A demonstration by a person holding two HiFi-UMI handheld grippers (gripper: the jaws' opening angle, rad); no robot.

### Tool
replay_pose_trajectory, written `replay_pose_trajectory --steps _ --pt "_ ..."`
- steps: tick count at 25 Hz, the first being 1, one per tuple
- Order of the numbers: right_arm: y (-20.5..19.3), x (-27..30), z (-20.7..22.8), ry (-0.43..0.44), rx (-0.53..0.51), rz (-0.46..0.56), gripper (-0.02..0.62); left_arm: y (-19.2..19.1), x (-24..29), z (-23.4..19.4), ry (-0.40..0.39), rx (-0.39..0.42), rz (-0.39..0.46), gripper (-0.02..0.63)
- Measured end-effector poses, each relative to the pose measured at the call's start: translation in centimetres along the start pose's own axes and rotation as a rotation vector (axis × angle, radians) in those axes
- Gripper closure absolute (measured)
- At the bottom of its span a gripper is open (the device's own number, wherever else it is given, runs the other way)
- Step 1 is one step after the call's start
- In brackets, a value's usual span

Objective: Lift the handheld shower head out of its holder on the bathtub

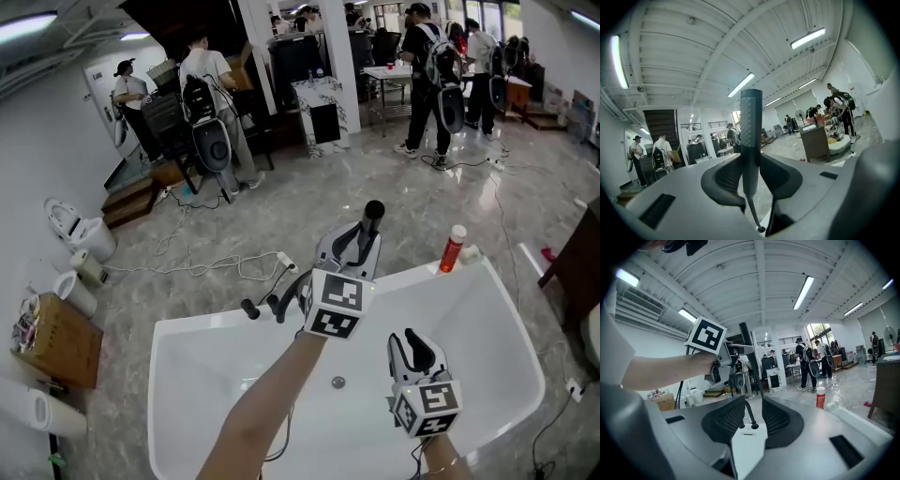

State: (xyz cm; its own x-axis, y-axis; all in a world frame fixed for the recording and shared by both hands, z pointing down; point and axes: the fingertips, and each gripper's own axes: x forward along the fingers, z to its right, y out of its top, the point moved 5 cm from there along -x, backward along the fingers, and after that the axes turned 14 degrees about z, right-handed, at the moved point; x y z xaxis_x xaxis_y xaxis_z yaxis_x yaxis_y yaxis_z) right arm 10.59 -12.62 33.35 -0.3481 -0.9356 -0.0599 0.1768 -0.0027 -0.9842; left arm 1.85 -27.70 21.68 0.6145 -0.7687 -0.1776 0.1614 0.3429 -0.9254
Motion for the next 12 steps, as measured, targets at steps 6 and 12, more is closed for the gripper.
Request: replay_pose_trajectory --steps 6,12 --pt "-0.9 0.6 0.9 -0.010 0.009 -0.012 0.494 -2.7 1.3 0.4 -0.008 -0.013 -0.032 0.476" --pt "-3.4 1.5 2.7 -0.019 0.018 -0.038 0.494 -7.8 2.7 1.1 0.003 -0.036 -0.073 0.476"
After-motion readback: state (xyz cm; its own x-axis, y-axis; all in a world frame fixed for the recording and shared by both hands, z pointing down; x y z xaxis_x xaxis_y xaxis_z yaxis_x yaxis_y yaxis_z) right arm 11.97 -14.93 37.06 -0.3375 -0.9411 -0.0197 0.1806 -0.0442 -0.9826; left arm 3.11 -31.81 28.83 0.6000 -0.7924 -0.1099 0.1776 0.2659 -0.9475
